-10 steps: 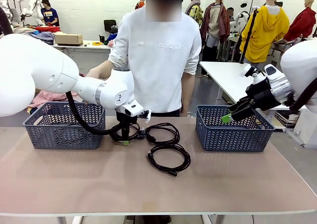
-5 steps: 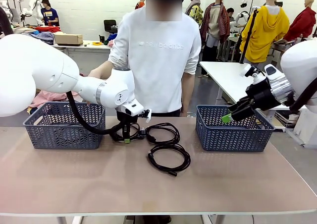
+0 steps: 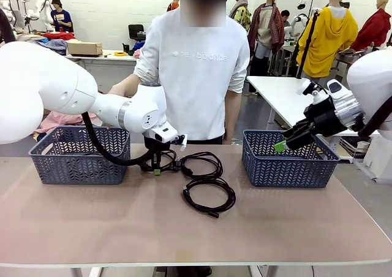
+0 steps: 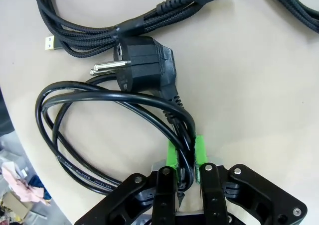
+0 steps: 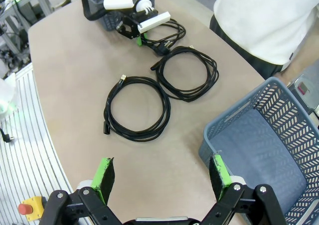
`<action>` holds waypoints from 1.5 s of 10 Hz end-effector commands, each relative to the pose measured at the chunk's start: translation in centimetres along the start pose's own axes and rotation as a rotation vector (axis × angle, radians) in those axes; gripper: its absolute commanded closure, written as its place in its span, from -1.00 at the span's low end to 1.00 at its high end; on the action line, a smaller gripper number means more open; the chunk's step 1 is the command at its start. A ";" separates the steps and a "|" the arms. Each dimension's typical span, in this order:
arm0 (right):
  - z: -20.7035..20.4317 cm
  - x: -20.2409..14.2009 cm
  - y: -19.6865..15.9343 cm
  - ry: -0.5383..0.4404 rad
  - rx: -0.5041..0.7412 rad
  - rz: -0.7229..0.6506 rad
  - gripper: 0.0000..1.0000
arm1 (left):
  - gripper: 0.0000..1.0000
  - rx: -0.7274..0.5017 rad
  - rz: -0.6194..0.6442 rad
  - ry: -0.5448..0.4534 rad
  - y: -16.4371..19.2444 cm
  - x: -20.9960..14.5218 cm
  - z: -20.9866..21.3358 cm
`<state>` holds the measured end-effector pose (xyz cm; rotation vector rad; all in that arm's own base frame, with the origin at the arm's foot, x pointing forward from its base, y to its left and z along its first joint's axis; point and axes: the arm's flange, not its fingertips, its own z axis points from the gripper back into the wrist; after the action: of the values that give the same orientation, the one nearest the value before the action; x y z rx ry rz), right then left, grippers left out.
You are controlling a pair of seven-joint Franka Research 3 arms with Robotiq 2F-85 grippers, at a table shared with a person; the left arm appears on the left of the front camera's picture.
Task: Organize the cables according to human instructions.
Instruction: Pick up a bundle of cables and place it in the basket indicated by the human.
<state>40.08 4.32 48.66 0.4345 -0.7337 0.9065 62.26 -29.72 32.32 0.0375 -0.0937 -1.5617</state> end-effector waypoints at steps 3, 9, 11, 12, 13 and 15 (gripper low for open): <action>-0.2 0.1 -0.3 -0.028 0.010 0.021 -1.00 | 1.00 0.097 0.072 0.021 -0.7 0.1 6.4; -0.2 0.1 -0.3 -0.028 0.010 0.021 -1.00 | 1.00 0.206 0.063 -0.006 -3.6 -5.6 19.8; -0.2 0.1 -0.3 -0.028 0.010 0.021 -1.00 | 1.00 0.204 0.075 0.011 -4.6 -10.2 21.8; -0.2 0.1 -0.3 -0.028 0.010 0.021 -1.00 | 1.00 0.193 0.087 0.004 -5.0 -12.5 22.2; -0.2 0.1 -0.3 -0.028 0.010 0.021 -1.00 | 1.00 0.189 0.108 -0.005 -5.2 -14.8 22.3; -0.2 0.1 -0.3 -0.028 0.010 0.021 -1.00 | 1.00 0.190 0.159 -0.003 -5.0 -17.9 21.4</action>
<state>40.07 4.34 48.67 0.4330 -0.7328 0.9073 55.83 -11.66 53.15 0.1803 -0.2142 -1.3927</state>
